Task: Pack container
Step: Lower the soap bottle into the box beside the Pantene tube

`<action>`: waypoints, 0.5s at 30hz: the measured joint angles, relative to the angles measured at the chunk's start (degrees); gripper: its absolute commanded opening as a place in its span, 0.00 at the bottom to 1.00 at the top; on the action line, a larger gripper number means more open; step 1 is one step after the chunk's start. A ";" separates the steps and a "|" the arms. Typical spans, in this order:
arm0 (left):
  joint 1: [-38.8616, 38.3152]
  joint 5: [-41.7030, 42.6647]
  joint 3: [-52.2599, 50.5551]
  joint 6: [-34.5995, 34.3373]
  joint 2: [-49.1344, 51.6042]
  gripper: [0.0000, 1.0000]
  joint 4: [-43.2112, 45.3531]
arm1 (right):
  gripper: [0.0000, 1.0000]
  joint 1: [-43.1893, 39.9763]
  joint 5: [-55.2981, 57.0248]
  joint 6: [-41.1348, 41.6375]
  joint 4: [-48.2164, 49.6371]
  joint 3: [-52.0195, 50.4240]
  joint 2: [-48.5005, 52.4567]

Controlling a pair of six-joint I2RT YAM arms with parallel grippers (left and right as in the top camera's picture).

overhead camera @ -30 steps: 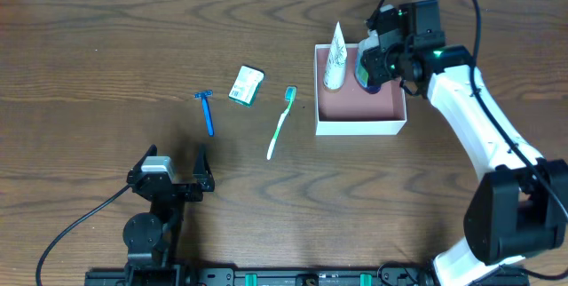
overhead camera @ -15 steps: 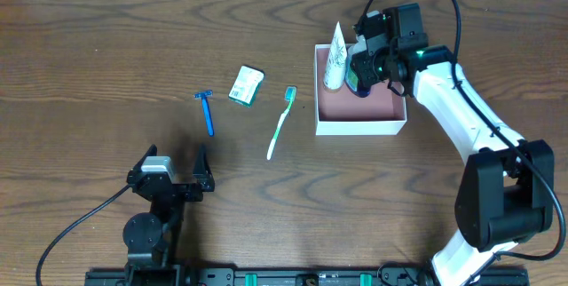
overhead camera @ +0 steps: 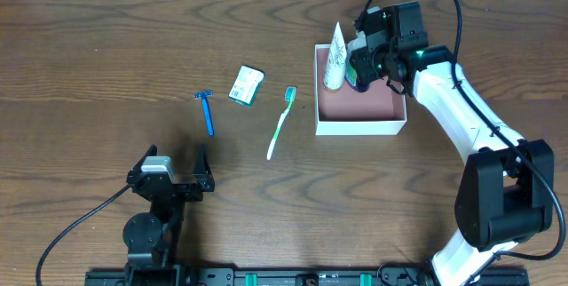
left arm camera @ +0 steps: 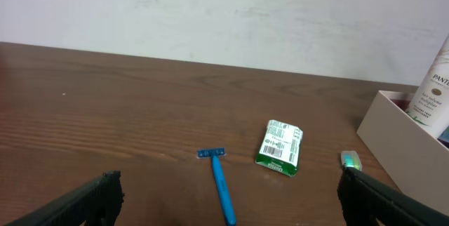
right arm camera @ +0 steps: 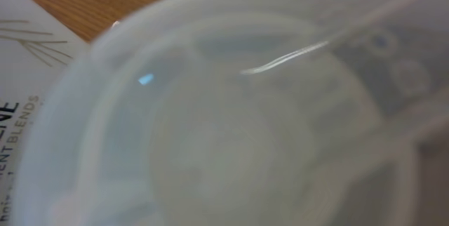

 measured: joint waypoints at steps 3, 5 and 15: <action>0.00 0.00 0.00 0.00 0.00 0.98 0.00 | 0.48 0.00 0.00 0.20 0.11 0.00 0.02; 0.00 0.00 0.00 0.00 0.00 0.98 0.00 | 0.49 0.00 -0.02 0.28 0.17 0.00 0.09; 0.00 0.00 0.00 0.00 0.00 0.98 0.00 | 0.50 0.00 -0.04 0.37 0.28 0.00 0.28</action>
